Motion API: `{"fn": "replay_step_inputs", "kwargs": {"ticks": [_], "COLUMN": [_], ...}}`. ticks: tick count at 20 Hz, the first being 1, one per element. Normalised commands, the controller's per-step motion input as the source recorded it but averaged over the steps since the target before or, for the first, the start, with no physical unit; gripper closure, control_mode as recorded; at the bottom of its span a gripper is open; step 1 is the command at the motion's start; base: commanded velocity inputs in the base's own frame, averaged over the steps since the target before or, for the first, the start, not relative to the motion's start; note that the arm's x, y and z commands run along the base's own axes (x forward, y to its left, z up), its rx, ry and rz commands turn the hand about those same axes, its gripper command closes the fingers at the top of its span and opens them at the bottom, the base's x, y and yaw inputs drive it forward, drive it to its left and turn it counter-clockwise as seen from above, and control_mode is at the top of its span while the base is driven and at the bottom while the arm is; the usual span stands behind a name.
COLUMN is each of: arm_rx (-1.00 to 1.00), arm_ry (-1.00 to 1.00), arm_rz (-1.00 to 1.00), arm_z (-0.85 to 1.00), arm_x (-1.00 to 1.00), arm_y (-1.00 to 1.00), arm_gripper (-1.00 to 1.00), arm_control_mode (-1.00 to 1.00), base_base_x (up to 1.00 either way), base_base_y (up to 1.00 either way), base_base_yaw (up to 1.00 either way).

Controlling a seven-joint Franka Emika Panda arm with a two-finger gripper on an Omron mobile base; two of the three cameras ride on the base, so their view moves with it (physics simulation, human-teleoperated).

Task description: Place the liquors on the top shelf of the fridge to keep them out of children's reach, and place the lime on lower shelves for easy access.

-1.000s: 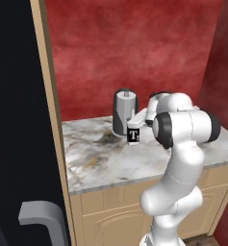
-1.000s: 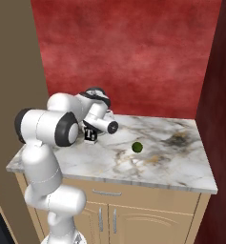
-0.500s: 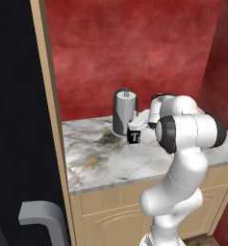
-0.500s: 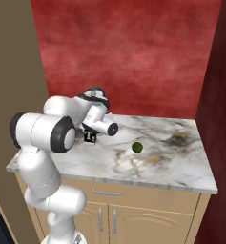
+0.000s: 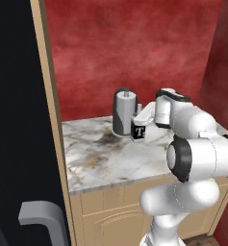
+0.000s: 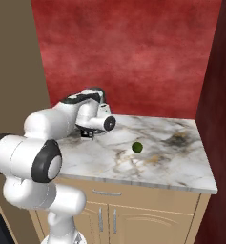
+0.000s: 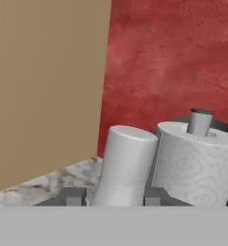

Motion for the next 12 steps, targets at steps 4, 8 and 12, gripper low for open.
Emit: {"fn": "replay_step_inputs", "kwargs": {"ticks": [4,8,12], "arm_rx": [-0.13,-0.2,-0.2], "arm_ry": [0.01,0.04,0.05], "arm_rz": [0.0,-0.01,-0.02], "arm_z": [1.0,0.84,0.56], "arm_x": [-0.29,-0.46,-0.78], "arm_y": [-0.08,-0.09,-0.1], "arm_gripper": [1.0,1.0,1.0], "arm_control_mode": [-1.0,-1.0,-1.0], "base_base_x": [0.0,0.0,0.0], "base_base_y": [0.0,0.0,0.0], "base_base_yaw": [0.0,0.0,0.0]}}
